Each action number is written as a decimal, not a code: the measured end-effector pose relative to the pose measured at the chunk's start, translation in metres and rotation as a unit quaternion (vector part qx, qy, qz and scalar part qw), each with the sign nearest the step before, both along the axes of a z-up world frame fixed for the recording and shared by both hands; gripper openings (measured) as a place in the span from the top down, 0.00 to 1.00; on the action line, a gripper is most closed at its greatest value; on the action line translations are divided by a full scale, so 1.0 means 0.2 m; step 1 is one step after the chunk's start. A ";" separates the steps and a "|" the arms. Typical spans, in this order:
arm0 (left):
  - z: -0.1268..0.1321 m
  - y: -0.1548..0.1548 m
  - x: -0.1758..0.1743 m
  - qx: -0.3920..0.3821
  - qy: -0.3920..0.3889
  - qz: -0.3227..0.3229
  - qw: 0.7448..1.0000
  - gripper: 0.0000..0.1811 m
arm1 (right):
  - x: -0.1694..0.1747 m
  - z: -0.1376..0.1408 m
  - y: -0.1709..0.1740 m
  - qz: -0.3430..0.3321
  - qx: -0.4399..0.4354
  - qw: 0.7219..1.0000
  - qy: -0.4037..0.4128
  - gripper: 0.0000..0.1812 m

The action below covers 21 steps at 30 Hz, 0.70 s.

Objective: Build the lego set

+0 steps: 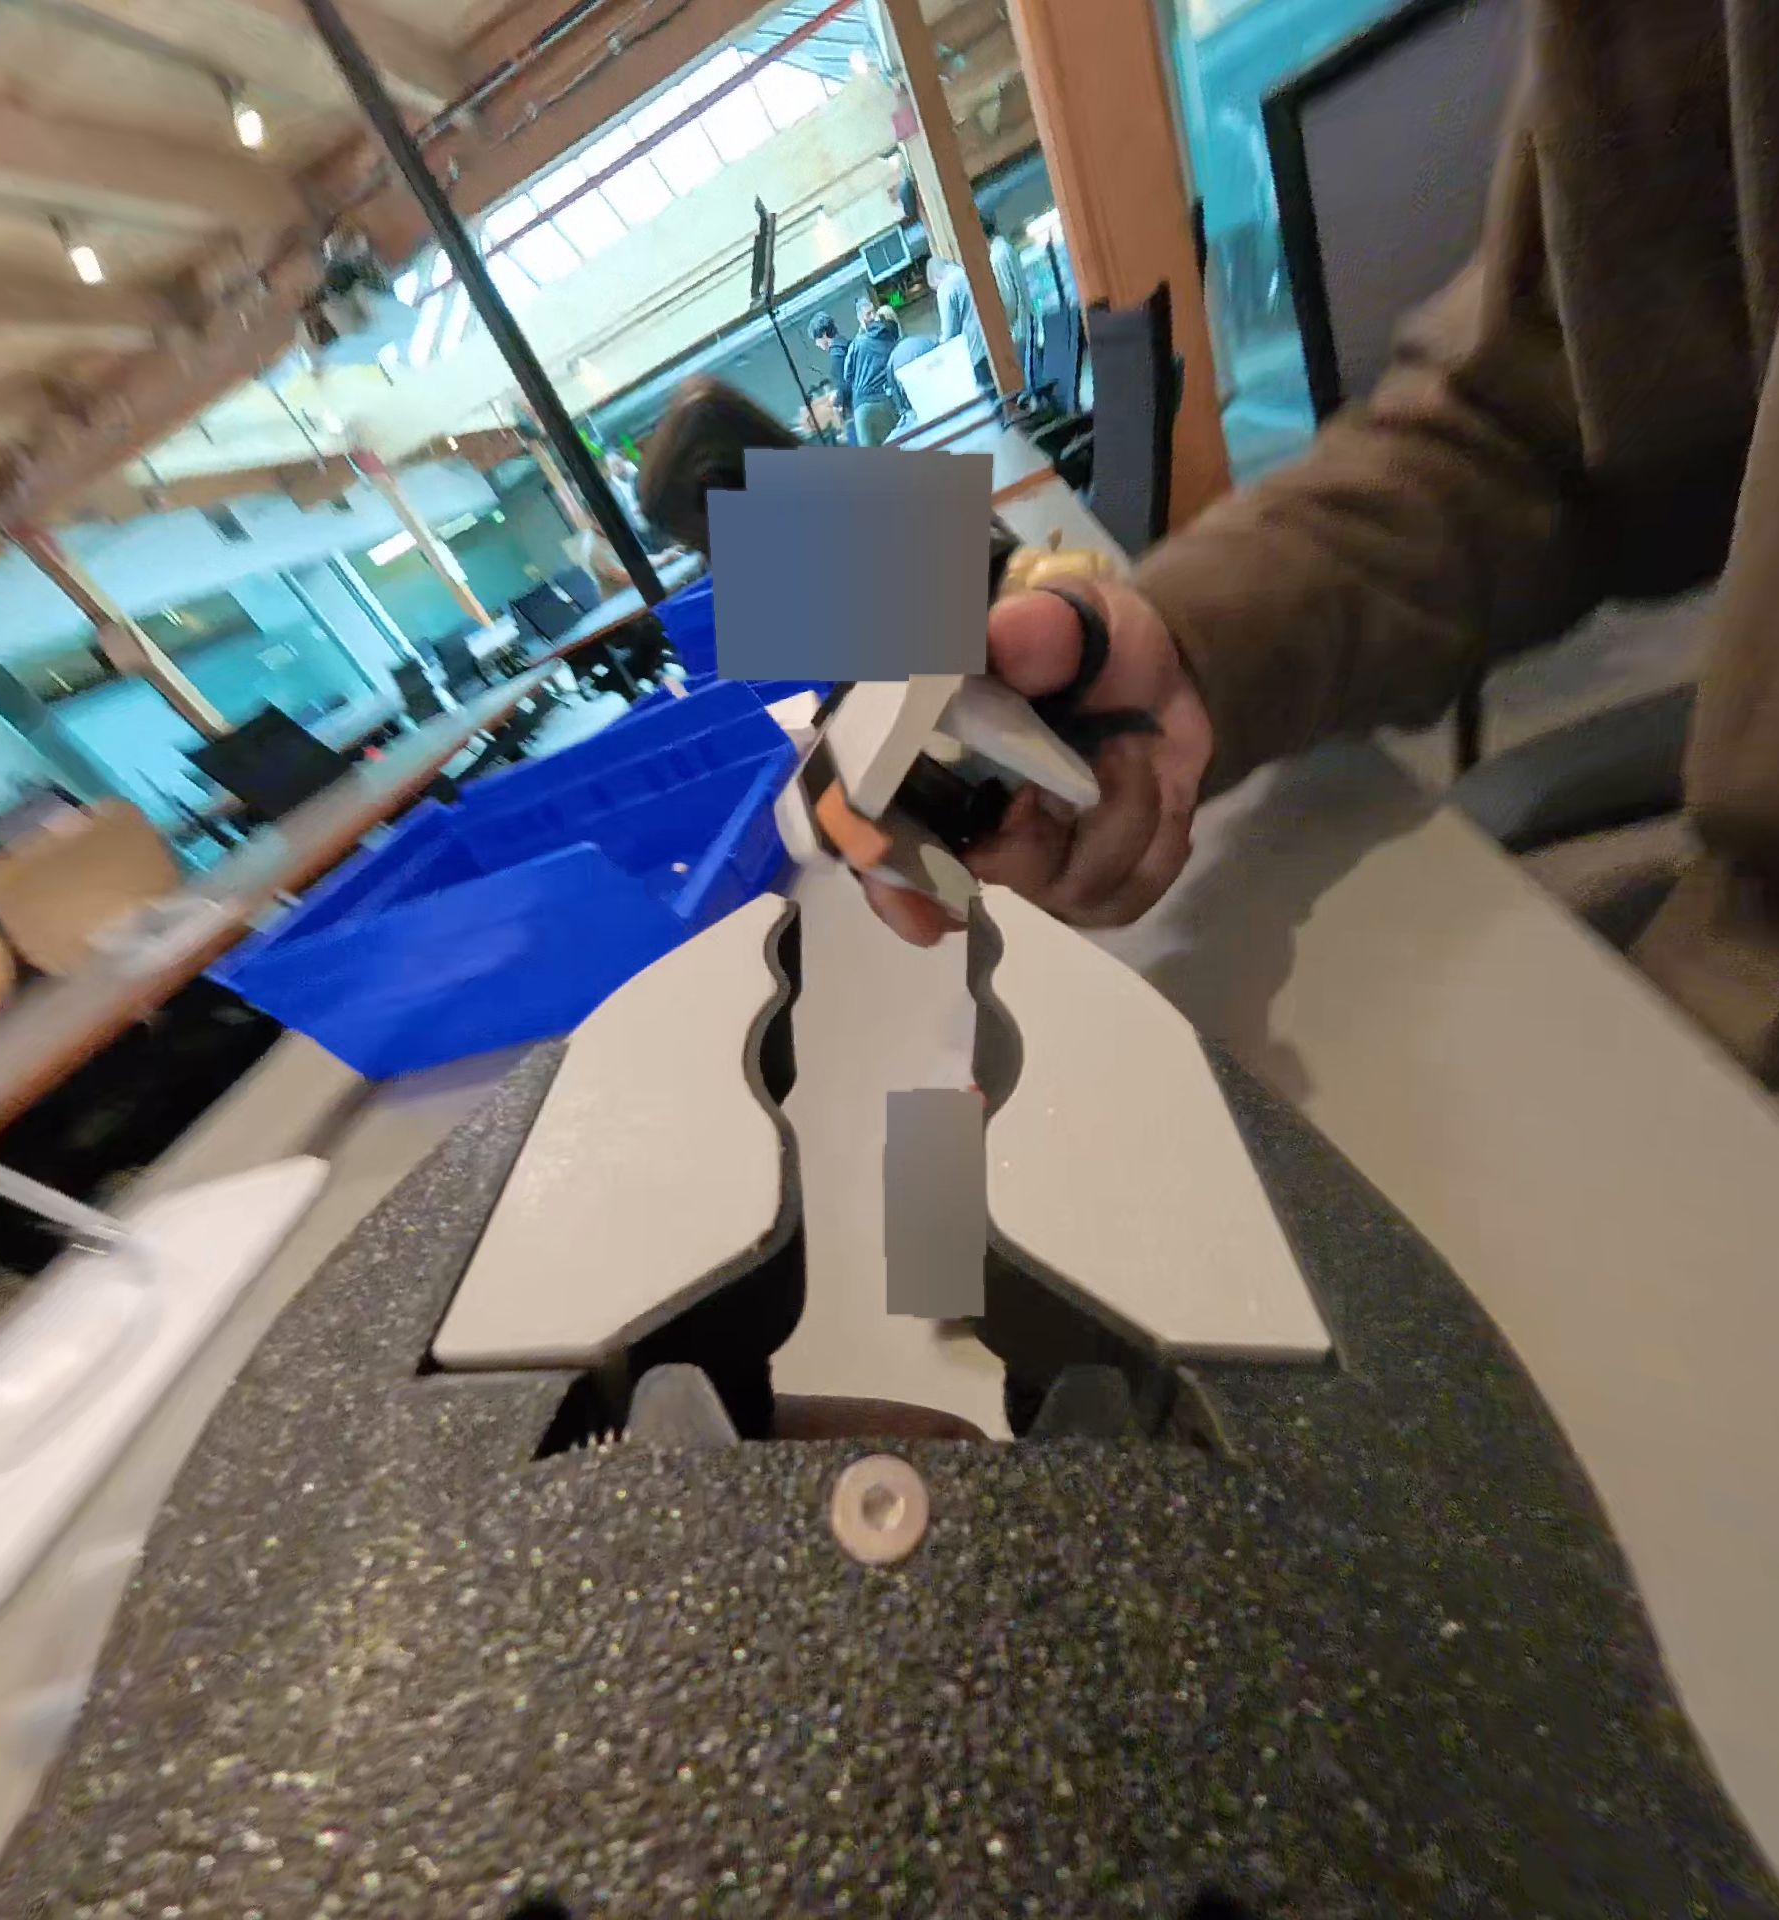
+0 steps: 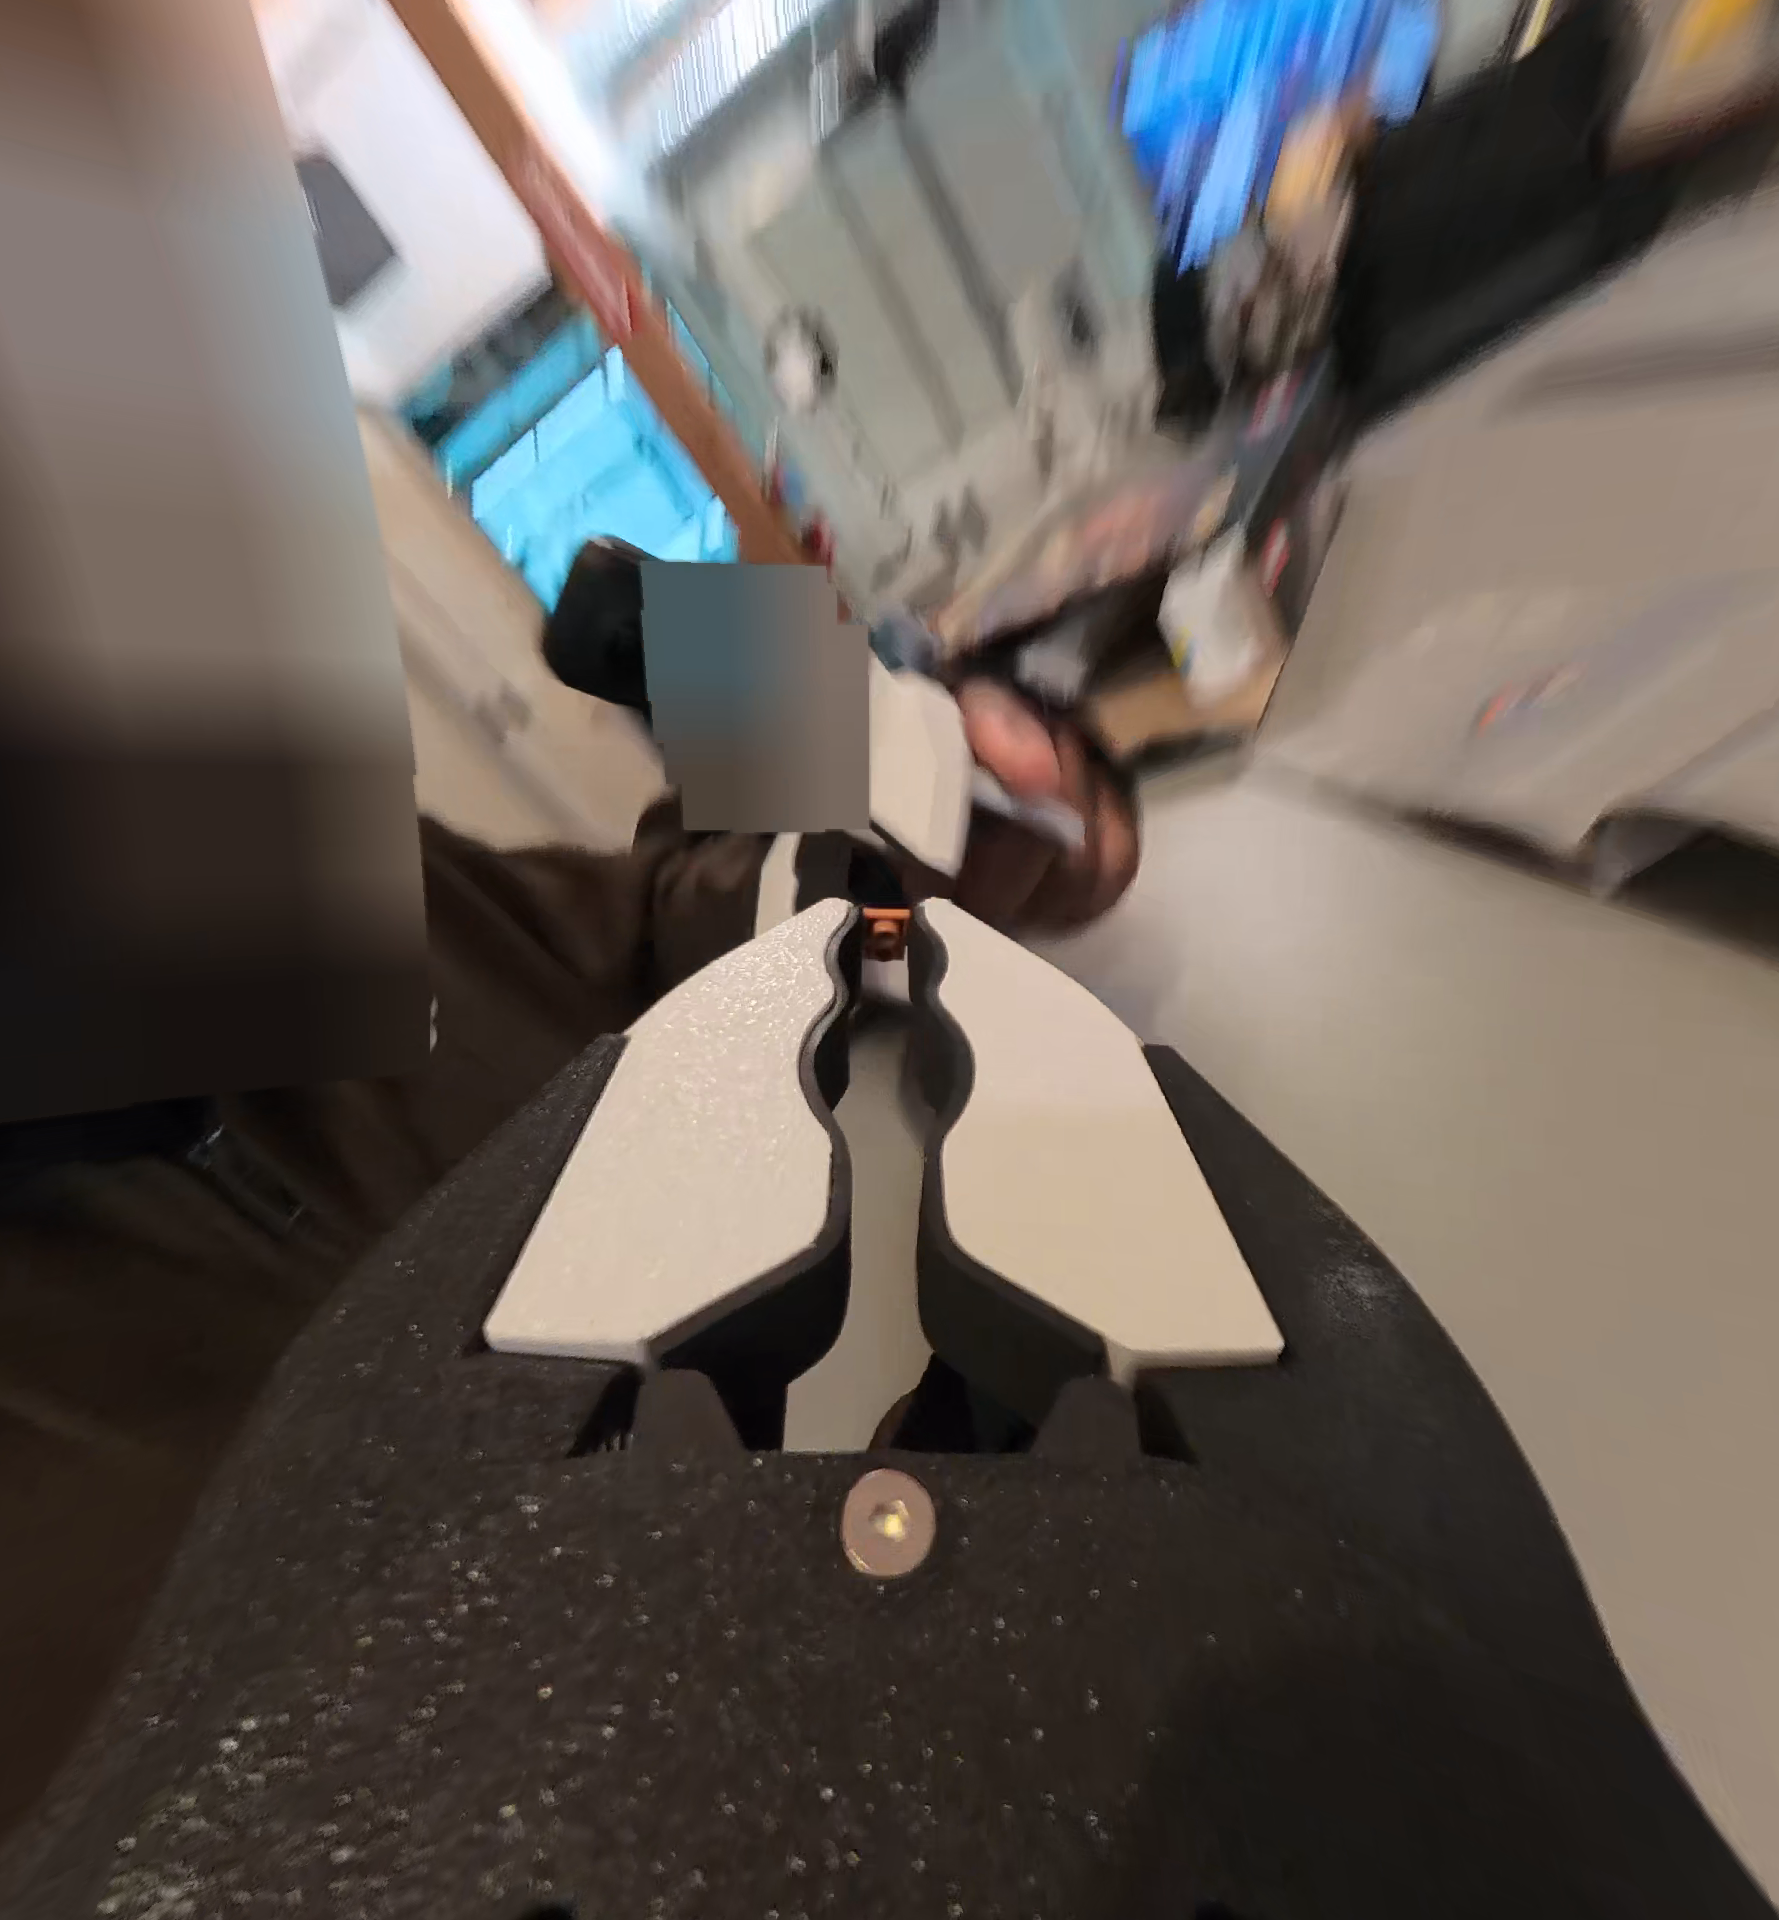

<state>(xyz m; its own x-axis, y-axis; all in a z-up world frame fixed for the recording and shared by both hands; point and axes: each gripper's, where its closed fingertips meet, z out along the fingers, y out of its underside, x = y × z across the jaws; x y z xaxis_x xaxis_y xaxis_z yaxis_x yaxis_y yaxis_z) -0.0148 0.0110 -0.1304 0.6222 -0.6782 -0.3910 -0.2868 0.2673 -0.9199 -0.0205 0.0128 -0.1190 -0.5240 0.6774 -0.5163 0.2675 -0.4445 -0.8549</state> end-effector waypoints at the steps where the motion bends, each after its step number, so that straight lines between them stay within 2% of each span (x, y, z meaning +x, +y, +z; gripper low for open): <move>1: 0.01 0.01 0.00 -0.032 -0.037 -0.009 0.999 0.83 | 0.01 0.04 0.02 -0.023 -0.001 0.999 0.034 0.96; 5: 0.05 0.04 0.01 -0.115 -0.182 -0.041 0.976 0.83 | 0.03 0.12 0.08 -0.093 -0.017 0.987 0.133 0.96; 8: 0.08 0.05 0.00 -0.129 -0.244 -0.048 0.960 0.85 | 0.03 0.12 0.08 -0.115 -0.034 0.980 0.161 0.96; 14: 0.11 0.04 -0.01 -0.120 -0.263 -0.046 0.956 0.89 | 0.00 0.09 0.05 -0.113 -0.027 0.980 0.161 0.96; 21: 0.10 0.04 0.01 -0.134 -0.266 -0.053 0.953 0.90 | -0.01 0.08 0.04 -0.113 -0.027 0.979 0.165 0.96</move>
<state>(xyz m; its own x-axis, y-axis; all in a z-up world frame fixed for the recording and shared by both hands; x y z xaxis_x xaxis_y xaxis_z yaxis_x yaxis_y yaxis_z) -0.0138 0.0197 -0.1111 0.6059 -0.7798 0.1574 0.2556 0.0034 -0.9668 -0.0228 0.0202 -0.1032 -0.5085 0.7716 -0.3821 -0.1304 -0.5076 -0.8516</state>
